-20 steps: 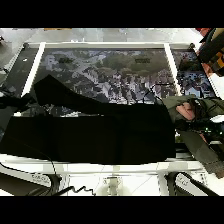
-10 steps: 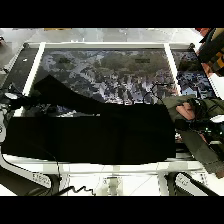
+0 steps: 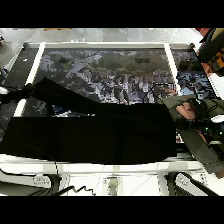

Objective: Fold the clothes and pants, and hang the long-sleeved shirts on hangers.

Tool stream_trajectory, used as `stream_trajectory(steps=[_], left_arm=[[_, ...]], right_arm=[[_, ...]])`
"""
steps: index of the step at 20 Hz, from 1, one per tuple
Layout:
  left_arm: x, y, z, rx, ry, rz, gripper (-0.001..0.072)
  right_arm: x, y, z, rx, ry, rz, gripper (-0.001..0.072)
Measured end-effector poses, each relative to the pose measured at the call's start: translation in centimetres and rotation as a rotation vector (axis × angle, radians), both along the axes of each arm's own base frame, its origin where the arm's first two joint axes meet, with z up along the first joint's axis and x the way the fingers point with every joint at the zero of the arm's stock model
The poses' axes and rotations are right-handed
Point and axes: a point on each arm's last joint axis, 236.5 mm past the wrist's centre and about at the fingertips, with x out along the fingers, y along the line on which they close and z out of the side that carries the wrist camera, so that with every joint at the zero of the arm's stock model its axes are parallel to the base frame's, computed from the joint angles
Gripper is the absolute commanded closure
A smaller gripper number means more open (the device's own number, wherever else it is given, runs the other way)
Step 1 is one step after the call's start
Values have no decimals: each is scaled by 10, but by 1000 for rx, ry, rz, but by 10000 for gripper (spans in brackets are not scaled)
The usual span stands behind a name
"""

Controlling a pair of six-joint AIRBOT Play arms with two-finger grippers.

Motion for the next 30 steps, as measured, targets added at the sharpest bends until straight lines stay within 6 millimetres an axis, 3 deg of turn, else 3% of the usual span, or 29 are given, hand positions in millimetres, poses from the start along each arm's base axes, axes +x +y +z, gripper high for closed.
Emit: stream_trajectory(steps=[6,9,13,17,21,25,26,27,28,30], left_arm=[[-65,5,104,283,17,-84,698],[-90,2,122,330,53,-96,698],[-114,7,99,361,207,-152,698],[-104,13,49,381,327,-248,698],[-50,12,6,444,274,-307,697],[17,-1,-8,550,97,-337,678],[31,-4,-9,574,54,-339,480],[41,-6,-10,591,19,-338,87],[47,-8,-13,599,1,-339,1],[53,-8,-17,585,-22,-315,2]], right_arm=[[1,-1,0,-3,-3,-2,691],[1,-1,0,-5,-4,-3,691],[1,-2,0,-6,-5,-4,691],[3,-3,0,-13,-11,-9,691],[4,-4,0,-16,-13,-11,691],[6,-7,0,-24,-22,-19,691],[6,-7,0,-23,-21,-23,691],[6,-7,0,-23,-21,-29,691],[7,-8,0,-22,-21,-33,691],[7,-8,0,-20,-19,-38,691]])
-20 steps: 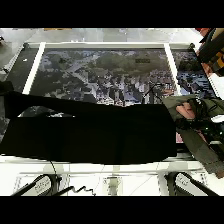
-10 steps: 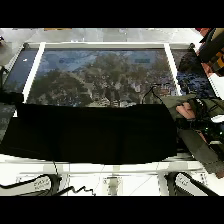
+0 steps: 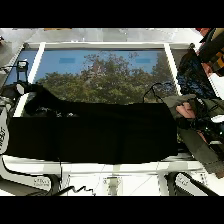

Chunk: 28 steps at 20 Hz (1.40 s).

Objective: Fold the clothes and pants, and hang the long-sleeved shirts on hangers.

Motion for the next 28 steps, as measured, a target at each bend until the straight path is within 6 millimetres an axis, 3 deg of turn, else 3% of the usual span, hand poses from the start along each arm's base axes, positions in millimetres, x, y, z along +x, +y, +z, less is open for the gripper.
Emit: stream_trajectory(steps=[4,8,12,17,18,19,20,21,25,28], left_arm=[[-16,23,-3,-106,8,133,41],[-70,54,-31,-141,214,196,72],[-115,48,-60,-192,420,68,72],[-121,50,-81,-203,463,-5,73],[-121,50,-88,-205,473,-12,106],[-122,50,-94,-213,483,-13,309],[-123,50,-102,-218,494,-17,558],[-122,51,-106,-216,494,-19,691],[-120,50,-104,-234,488,-6,699],[-115,48,-65,-227,469,-31,700]], right_arm=[[0,0,0,1,0,-4,691],[0,0,0,2,1,-5,691],[0,0,0,3,1,-6,691],[1,1,1,16,1,-22,691],[2,1,1,20,1,-27,691],[2,2,1,22,0,-30,691],[2,2,2,25,0,-32,691],[2,2,2,27,0,-35,691],[6,3,4,39,-11,-49,691],[18,4,11,68,-58,-95,691]])
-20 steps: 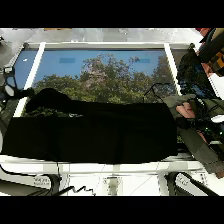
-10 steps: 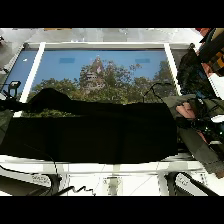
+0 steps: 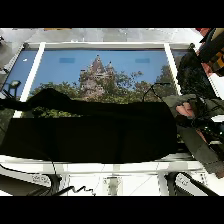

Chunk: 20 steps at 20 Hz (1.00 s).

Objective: Fold the clothes and pants, and hang the long-sleeved shirts on hangers.

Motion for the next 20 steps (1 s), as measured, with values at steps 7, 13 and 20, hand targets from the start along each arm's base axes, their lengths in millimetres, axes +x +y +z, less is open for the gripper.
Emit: stream_trajectory(steps=[7,13,20], left_arm=[[-14,-51,129,-290,-119,-201,698],[0,2,176,-417,-373,25,698],[-33,43,80,-444,-78,276,699]], right_arm=[[19,-8,10,11,-72,-80,691],[23,-11,11,7,-87,-98,691],[27,-18,12,-15,-105,-121,691]])
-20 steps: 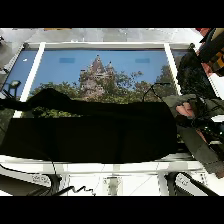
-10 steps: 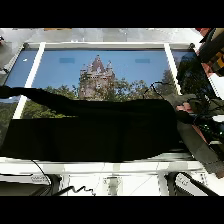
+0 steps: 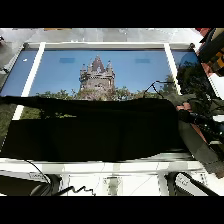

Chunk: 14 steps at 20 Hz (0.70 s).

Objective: Fold the clothes and pants, and hang the long-sleeved shirts on hangers.

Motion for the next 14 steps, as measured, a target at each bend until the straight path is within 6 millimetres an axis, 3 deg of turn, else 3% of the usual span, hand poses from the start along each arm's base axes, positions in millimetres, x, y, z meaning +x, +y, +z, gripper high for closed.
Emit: stream_trajectory(steps=[3,6,11,14], left_arm=[[-19,8,-44,-24,176,74,699],[-29,23,-67,38,277,132,698],[-9,46,-66,162,224,200,698],[24,60,-34,224,63,273,698]], right_arm=[[1,-3,-1,-9,0,-5,692],[2,-12,-3,-46,0,-20,691],[9,-31,-1,-85,-26,-101,692],[10,-33,0,-85,-30,-116,692]])
